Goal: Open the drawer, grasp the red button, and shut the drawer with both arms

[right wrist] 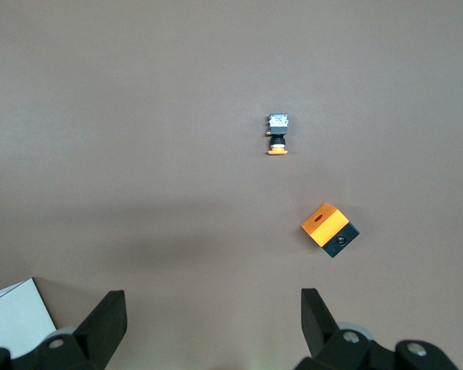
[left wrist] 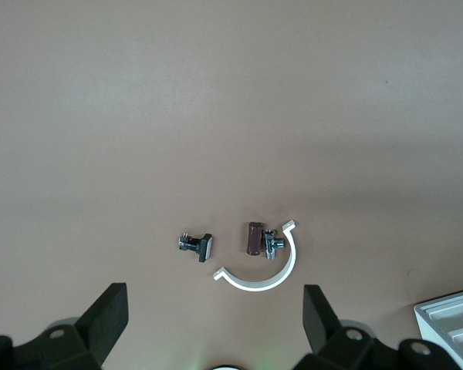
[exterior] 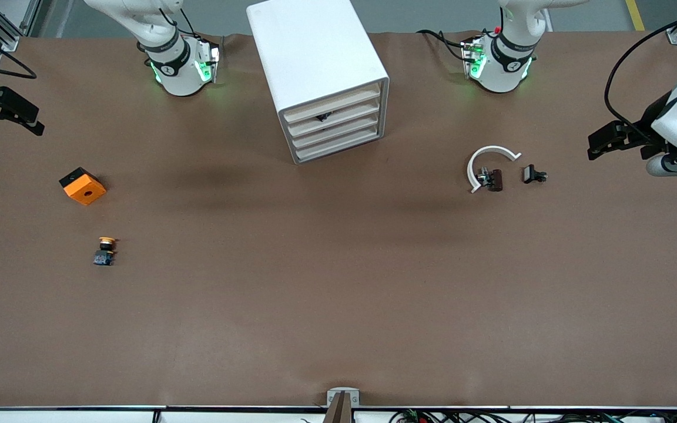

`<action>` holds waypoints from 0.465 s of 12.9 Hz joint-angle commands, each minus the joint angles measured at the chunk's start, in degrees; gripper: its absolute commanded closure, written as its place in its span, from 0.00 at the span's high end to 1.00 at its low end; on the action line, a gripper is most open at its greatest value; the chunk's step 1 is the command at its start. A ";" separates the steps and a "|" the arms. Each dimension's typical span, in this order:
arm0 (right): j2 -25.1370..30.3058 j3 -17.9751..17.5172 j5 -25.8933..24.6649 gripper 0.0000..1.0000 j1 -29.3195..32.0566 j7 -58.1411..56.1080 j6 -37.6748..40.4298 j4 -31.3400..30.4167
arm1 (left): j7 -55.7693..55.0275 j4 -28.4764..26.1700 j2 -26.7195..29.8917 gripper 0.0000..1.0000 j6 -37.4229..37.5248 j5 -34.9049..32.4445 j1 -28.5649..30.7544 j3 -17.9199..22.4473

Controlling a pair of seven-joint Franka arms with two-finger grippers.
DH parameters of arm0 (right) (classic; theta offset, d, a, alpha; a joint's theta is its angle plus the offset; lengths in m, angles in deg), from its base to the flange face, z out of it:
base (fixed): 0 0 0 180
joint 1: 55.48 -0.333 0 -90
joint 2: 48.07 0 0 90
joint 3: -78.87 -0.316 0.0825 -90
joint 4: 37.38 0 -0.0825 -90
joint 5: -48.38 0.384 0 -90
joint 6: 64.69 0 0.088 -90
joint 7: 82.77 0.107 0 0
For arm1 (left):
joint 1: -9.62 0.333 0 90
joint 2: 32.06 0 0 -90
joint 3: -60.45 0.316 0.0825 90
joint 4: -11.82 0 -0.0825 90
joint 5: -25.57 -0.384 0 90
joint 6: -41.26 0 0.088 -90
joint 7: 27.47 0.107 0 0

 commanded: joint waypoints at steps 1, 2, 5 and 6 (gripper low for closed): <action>1.17 -0.57 0.56 1.00 0.51 0.56 -0.20 -0.95 | -0.29 2.29 -1.35 1.00 1.16 -1.21 -0.04 -0.24; 1.17 -0.57 0.56 1.00 0.51 0.56 -0.20 -0.95 | -0.12 2.46 -1.35 1.00 1.16 -1.21 0.05 -0.16; 1.17 -0.57 0.56 1.00 0.51 0.56 -0.20 -0.95 | 0.15 2.99 -1.35 1.00 1.25 -1.30 0.67 -0.07; 1.08 -0.57 0.56 1.00 0.51 0.56 -0.20 -0.95 | -0.11 2.82 -1.88 1.00 1.25 -0.51 0.41 -0.15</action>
